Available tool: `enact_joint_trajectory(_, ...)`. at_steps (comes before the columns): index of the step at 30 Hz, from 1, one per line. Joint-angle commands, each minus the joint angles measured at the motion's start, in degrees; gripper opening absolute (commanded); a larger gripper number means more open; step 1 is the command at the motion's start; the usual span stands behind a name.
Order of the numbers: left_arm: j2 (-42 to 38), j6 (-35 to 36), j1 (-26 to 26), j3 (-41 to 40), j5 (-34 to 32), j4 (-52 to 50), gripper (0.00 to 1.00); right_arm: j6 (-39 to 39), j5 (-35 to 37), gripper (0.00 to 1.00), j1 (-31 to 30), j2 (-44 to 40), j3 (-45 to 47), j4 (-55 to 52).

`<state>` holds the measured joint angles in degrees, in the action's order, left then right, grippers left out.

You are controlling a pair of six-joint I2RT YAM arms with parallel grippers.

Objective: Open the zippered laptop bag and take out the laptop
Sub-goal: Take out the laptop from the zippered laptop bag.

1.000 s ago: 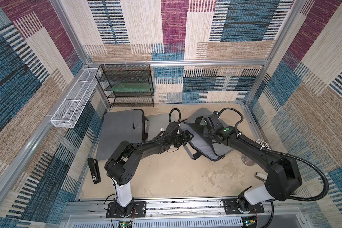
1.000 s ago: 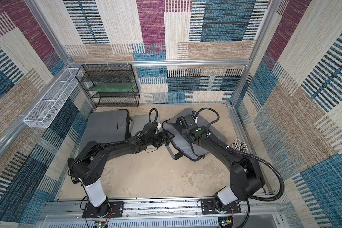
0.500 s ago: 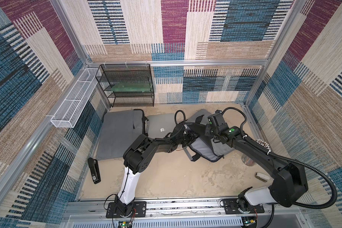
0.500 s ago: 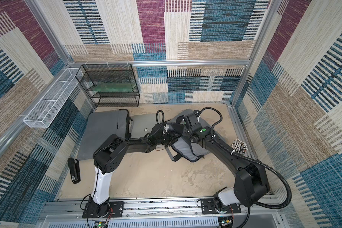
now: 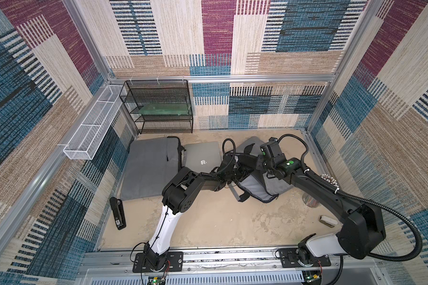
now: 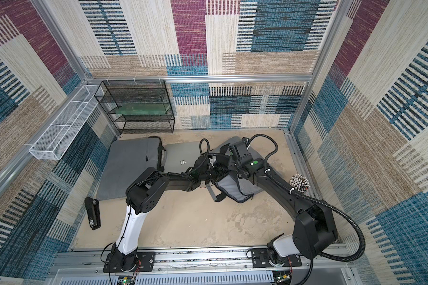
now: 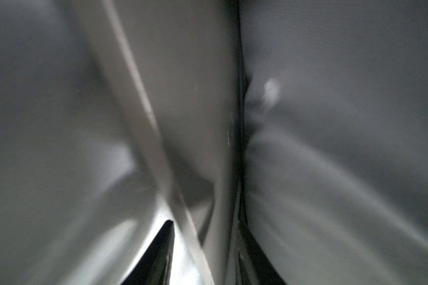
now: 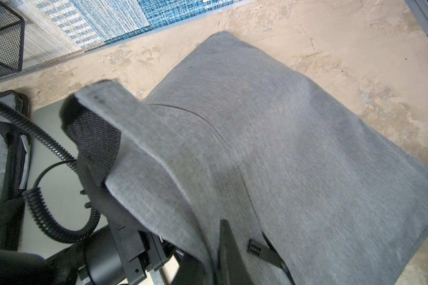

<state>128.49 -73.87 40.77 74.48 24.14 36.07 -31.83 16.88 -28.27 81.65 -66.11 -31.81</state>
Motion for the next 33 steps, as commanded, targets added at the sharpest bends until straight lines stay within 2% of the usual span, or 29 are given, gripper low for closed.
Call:
enact_joint_trajectory(1, 1.53, -2.29, 0.09, 1.22, 1.06, 5.17, 0.41, -0.08, -1.13, 0.0, -0.04, -0.18, -0.54, 6.88)
enact_joint_trajectory(3, 2.58, -3.31, 0.16, 1.76, 1.26, 6.28, 0.36, -0.14, -1.44, 0.0, -0.05, -0.19, -0.41, 6.94)
enact_joint_trajectory(11, 5.77, -6.45, 0.23, 2.4, 0.33, 12.84, 0.34, -0.16, -2.2, 0.0, -0.05, -0.11, -0.35, 7.33)
enact_joint_trajectory(17, 7.52, -8.19, 0.36, 3.21, -1.19, 15.98, 0.29, -0.34, -3.24, 0.0, -0.1, 0.12, -0.4, 7.95)
enact_joint_trajectory(23, 8.55, -9.18, 0.45, 4.4, -1.6, 16.84, 0.28, -0.25, -3.87, 0.0, -0.05, 0.59, -0.38, 8.18)
enact_joint_trajectory(30, 8.89, -9.84, 0.44, 4.63, -1.47, 17.62, 0.18, -0.17, -3.79, 0.0, -0.1, 0.84, 0.09, 8.35)
enact_joint_trajectory(33, 8.74, -10.26, 0.45, 4.45, -1.5, 18.43, 0.18, -0.07, -3.61, 0.0, 0.02, 0.97, 0.37, 8.57)
